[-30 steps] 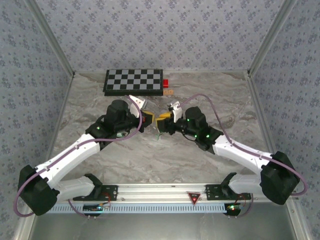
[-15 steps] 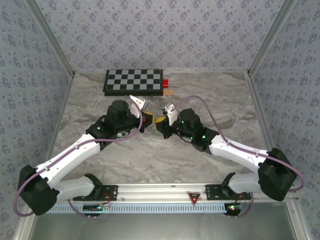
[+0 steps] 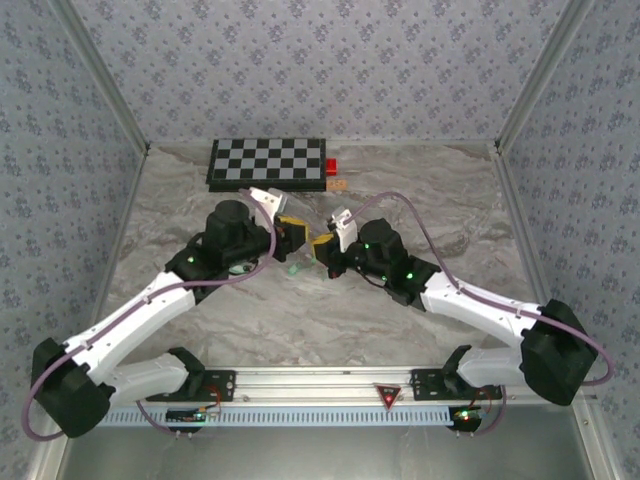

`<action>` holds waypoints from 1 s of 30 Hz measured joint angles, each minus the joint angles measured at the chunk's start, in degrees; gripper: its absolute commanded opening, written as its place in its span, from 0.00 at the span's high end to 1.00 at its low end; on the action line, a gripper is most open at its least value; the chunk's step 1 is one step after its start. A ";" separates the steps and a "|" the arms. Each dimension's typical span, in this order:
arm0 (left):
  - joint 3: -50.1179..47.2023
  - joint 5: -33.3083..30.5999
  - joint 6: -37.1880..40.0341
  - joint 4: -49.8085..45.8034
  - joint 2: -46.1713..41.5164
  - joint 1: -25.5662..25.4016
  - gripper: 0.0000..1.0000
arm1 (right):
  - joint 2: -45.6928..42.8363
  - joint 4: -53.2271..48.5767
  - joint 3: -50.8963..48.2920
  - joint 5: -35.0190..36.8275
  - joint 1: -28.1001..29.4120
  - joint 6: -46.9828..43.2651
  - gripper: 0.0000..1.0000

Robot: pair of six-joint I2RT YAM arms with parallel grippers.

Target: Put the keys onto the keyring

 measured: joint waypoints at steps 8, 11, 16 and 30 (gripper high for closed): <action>-3.61 -0.70 -2.08 2.32 -6.69 1.11 0.70 | -1.38 -0.04 -0.68 0.39 0.02 0.00 1.00; -4.57 -0.87 -2.10 2.34 -6.67 1.11 0.70 | -1.75 -0.04 -0.70 0.55 0.00 0.00 1.00; -5.79 -0.81 -2.73 2.32 -6.67 1.11 0.71 | -2.75 -0.02 -1.05 0.57 0.00 0.04 1.00; -9.99 4.17 -9.22 10.88 -2.71 1.09 0.71 | -3.72 0.66 -2.27 -0.57 -1.46 2.89 1.00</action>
